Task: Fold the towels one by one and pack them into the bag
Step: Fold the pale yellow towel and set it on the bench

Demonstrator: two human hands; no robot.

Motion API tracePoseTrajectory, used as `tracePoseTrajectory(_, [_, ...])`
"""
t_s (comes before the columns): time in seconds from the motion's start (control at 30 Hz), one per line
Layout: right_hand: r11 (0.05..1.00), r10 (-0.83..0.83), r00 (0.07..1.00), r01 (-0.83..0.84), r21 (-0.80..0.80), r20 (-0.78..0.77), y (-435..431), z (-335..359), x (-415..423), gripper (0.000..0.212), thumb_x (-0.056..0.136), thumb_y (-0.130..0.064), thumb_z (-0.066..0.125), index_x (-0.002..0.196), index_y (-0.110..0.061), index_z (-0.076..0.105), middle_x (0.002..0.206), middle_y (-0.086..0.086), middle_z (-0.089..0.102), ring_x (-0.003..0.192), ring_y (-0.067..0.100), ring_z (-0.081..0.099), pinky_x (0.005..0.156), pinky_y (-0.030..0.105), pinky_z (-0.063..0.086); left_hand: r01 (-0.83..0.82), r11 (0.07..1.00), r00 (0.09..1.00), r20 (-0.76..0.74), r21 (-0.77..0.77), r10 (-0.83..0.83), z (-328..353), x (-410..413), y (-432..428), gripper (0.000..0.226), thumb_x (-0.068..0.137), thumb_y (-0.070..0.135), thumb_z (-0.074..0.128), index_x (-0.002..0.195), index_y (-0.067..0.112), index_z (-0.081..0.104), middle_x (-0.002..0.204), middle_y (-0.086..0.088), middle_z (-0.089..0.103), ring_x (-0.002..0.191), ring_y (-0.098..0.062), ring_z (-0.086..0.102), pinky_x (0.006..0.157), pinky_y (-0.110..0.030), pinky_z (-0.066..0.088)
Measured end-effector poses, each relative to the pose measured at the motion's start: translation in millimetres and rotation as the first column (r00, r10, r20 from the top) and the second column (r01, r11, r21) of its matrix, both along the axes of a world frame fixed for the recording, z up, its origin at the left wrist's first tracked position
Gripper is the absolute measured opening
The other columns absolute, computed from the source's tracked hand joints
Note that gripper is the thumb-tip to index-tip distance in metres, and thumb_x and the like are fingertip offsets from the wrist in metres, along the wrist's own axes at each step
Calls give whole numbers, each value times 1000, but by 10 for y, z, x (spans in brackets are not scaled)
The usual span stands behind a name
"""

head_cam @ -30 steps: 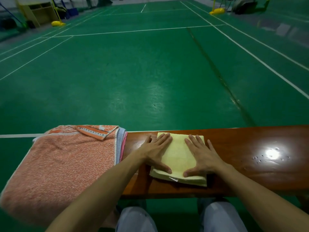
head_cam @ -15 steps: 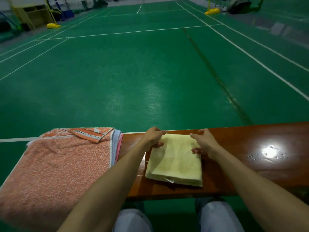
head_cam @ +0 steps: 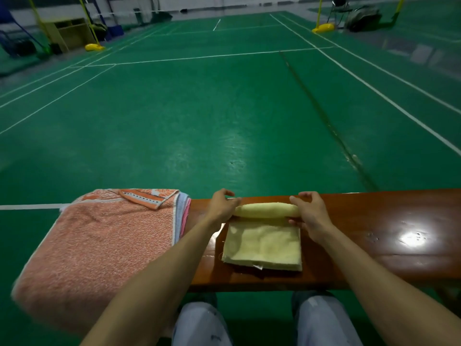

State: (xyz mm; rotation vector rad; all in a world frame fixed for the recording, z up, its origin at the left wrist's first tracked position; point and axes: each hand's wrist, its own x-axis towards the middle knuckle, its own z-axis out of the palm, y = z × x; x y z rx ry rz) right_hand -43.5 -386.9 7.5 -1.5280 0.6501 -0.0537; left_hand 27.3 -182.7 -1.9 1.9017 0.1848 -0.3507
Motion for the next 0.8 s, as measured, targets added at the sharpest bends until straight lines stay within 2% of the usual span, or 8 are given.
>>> tracePoseTrajectory(0.13, [995,-24,998,30,-94,60,67,1,-184,35,92,-18,67,121,-15,48,102,7,54,95,23,57,61,36,55,-118,993,990,86,26,115,10,-197,39,28,82,19,75,104,11,60,98,-5,62,88,-19,61,81,-42,58])
tracePoseTrajectory(0.23, [988,-13,997,25,-151,75,98,-10,-309,39,89,-12,69,122,-13,47,103,12,56,89,21,57,54,29,52,-114,993,991,72,-26,116,2,-367,103,25,80,12,76,95,15,57,98,-4,59,89,-21,62,77,-39,59])
tracePoseTrajectory(0.33, [976,32,998,-18,-216,62,122,-36,-431,46,85,-4,71,123,-12,47,103,15,56,86,21,55,53,25,47,-66,991,998,2,-121,66,33,-552,185,31,83,3,70,107,14,54,106,-7,54,91,-22,58,67,-32,59])
tracePoseTrajectory(0.43, [961,73,997,-62,-268,28,135,-117,-553,53,80,-1,75,124,-13,50,98,12,58,87,23,56,64,31,51,15,992,1000,-20,-128,-18,13,-687,275,40,84,-1,66,118,16,56,104,-3,51,95,-22,54,67,-31,58])
tracePoseTrajectory(0.53, [958,102,995,-94,-272,13,141,-189,-661,57,77,3,77,125,-15,51,95,8,57,84,19,55,63,29,48,71,988,996,-37,-134,-76,-56,-770,326,30,86,0,64,112,13,63,110,-2,53,100,-22,54,72,-32,57])
tracePoseTrajectory(0.67, [939,140,990,-134,-317,-7,151,-210,-743,60,77,2,77,128,-17,50,102,5,56,90,18,55,62,25,47,49,998,999,-15,-40,-50,-103,-850,330,14,90,19,64,103,13,67,107,-1,60,95,-14,55,68,-23,49])
tracePoseTrajectory(0.73, [913,177,984,-169,-370,-12,147,-210,-768,61,77,-1,79,128,-17,50,101,4,55,88,16,55,62,24,47,62,998,998,26,28,-63,-137,-851,349,16,89,18,65,103,11,68,106,-1,62,96,-13,55,70,-21,48])
tracePoseTrajectory(0.8, [871,227,974,-217,-441,-31,148,-212,-791,61,76,-4,80,127,-18,50,99,3,55,86,14,55,62,23,46,103,990,992,67,94,-109,-160,-858,381,13,87,14,68,99,12,69,110,-2,62,101,-16,56,79,-27,52])
